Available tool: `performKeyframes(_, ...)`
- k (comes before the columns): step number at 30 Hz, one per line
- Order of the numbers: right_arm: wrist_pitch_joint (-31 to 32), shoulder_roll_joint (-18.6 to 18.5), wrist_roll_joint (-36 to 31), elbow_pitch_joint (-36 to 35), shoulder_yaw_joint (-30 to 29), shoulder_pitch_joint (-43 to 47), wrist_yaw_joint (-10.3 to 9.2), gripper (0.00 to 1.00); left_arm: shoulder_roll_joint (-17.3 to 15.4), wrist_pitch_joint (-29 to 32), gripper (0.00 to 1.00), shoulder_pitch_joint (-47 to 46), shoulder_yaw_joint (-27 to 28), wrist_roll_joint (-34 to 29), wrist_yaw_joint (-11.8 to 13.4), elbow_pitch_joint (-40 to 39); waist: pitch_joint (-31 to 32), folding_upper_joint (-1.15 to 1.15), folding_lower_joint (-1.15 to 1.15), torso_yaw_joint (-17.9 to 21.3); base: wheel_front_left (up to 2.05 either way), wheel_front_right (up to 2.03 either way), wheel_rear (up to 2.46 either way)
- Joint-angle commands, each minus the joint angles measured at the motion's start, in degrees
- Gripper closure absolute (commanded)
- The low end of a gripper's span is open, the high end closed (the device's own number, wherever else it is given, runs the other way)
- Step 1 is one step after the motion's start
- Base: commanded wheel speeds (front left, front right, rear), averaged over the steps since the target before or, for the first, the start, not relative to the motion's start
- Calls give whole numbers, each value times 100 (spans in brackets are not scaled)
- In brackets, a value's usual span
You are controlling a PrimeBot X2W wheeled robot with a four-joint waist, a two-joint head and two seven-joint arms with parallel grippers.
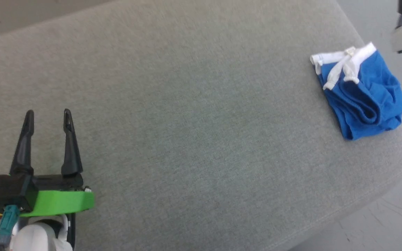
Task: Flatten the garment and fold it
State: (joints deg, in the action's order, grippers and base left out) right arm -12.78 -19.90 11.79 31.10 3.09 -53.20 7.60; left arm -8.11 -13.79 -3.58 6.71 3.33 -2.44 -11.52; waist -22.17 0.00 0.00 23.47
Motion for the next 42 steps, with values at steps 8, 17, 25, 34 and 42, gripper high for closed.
performKeyframes(8,-200,896,542,-1549,-123,1244,-11,0,226,-112,0,-160,-82,135,197,450,1320,0,0,-1330,0,0,0)
performKeyframes(17,-218,1636,495,-2316,-475,2732,-11,0,373,-119,0,-561,-199,306,336,1012,1647,0,0,-2222,0,0,0)
performKeyframes(25,-220,1700,561,-2403,-628,3688,-11,0,449,-120,0,-665,-337,500,303,1424,1873,0,0,-2751,0,0,0)
performKeyframes(34,-221,1701,339,-2406,-484,4439,-11,0,501,-120,0,-624,-524,696,328,1885,2032,0,0,-3028,0,0,0)
performKeyframes(42,-221,1702,-221,-2233,-506,4899,-11,0,513,-120,0,-505,-750,657,329,2247,2060,0,0,-3019,0,0,0)
